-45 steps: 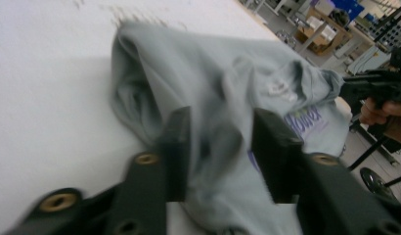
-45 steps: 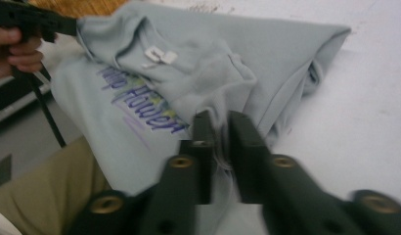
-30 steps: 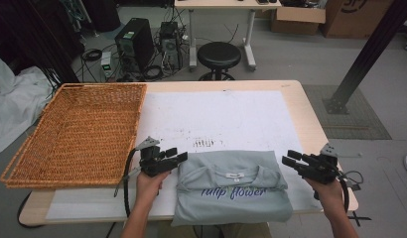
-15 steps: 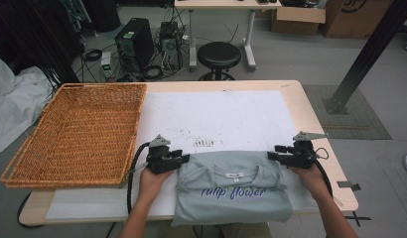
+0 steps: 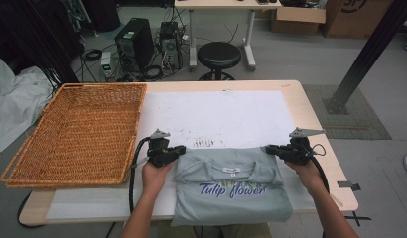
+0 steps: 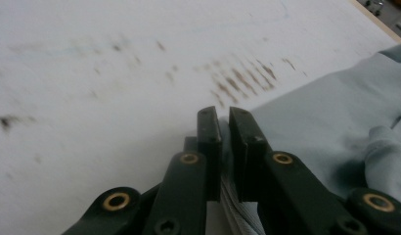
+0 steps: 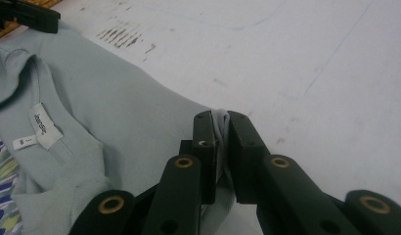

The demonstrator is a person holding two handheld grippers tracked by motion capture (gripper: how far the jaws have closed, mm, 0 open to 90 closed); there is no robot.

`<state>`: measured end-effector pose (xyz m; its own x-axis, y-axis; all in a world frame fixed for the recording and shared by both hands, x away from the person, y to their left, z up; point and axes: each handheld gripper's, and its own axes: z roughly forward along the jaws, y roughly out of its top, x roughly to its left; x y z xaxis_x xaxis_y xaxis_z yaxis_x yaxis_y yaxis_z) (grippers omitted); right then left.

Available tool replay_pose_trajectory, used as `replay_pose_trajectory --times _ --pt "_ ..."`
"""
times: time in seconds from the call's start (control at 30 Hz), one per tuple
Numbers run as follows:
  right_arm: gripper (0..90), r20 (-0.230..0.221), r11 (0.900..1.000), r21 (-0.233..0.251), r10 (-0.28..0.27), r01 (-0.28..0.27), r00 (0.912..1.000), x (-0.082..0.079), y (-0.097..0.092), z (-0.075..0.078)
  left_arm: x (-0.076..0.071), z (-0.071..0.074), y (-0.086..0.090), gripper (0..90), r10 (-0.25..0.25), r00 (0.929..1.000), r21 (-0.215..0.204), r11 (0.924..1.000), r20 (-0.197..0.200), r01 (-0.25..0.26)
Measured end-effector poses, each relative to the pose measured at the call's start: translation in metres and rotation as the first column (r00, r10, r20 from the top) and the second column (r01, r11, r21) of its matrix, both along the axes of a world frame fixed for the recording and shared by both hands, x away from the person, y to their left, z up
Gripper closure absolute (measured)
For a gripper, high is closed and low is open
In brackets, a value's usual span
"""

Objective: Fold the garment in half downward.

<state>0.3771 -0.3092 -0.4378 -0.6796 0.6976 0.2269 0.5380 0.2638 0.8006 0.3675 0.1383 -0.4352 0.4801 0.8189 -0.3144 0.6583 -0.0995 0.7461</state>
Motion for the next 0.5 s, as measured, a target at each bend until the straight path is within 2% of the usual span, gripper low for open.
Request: replay_pose_trajectory --times 0.07,0.13,0.27,0.33,0.43,0.5 --pt "83.2 0.017 0.9998 0.000 -0.019 0.019 0.9997 0.008 0.005 0.002 0.009 0.006 0.001 84.1 0.018 0.9998 0.005 0.9998 0.008 -0.018" --pt "83.2 0.030 0.9989 0.004 -0.046 0.046 0.9985 0.017 0.009 0.003 0.018 0.011 0.002 84.1 0.044 0.9987 -0.007 0.9990 0.026 -0.044" --pt "83.1 0.052 0.9924 0.015 -0.123 0.122 0.9911 0.037 0.015 0.001 0.038 0.016 0.003 83.9 0.110 0.9919 -0.037 0.9935 0.064 -0.108" --pt "83.1 0.076 0.9860 0.027 -0.166 0.164 0.9832 0.043 0.019 0.000 0.048 0.016 0.002 83.8 0.136 0.9883 -0.037 0.9903 0.069 -0.134" --pt "83.0 0.104 0.9785 0.014 -0.206 0.206 0.9729 0.053 0.026 -0.001 0.058 0.010 0.003 83.8 0.171 0.9832 -0.054 0.9844 0.064 -0.167" --pt "82.9 0.097 0.9756 0.006 -0.219 0.219 0.9709 0.060 0.029 -0.004 0.062 0.004 0.003 83.8 0.174 0.9834 -0.029 0.9846 0.052 -0.172"
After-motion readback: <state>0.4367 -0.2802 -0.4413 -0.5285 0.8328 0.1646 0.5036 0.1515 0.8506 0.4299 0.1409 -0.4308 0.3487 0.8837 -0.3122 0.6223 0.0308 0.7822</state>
